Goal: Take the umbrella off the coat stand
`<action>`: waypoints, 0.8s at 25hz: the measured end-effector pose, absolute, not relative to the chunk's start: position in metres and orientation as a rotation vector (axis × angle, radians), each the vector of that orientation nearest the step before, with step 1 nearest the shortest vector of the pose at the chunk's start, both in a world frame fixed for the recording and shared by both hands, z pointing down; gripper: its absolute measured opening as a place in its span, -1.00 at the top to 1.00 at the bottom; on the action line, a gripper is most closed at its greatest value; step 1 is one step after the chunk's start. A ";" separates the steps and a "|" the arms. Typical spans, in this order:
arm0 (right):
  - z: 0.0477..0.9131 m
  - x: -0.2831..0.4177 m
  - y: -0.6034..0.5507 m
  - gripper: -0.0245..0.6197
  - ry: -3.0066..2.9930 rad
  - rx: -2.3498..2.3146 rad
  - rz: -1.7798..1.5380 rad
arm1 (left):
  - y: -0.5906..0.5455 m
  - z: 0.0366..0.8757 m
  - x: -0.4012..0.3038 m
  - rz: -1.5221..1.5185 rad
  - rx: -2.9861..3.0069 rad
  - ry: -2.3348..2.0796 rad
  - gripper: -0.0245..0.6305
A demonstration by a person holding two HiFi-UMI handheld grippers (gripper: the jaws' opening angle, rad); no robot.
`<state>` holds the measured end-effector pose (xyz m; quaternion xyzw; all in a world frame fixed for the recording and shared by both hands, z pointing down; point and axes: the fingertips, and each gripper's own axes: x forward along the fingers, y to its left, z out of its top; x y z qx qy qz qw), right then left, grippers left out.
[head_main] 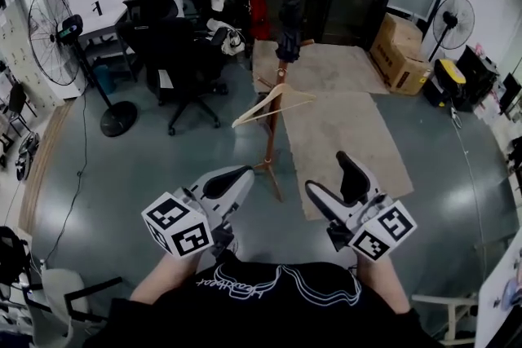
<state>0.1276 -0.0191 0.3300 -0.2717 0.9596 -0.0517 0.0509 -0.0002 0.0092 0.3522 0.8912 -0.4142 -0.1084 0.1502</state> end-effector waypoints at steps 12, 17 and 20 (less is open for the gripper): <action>0.337 0.028 -0.151 -0.30 2.895 -1.033 -0.226 | -0.135 0.352 -0.102 -0.265 2.581 -1.033 0.91; 0.341 0.005 -0.189 -0.30 2.862 -1.103 -0.244 | -0.180 0.358 -0.128 -0.217 2.590 -0.983 0.91; 0.341 -0.002 -0.206 -0.29 2.847 -1.142 -0.237 | -0.198 0.359 -0.137 -0.205 2.597 -0.960 0.91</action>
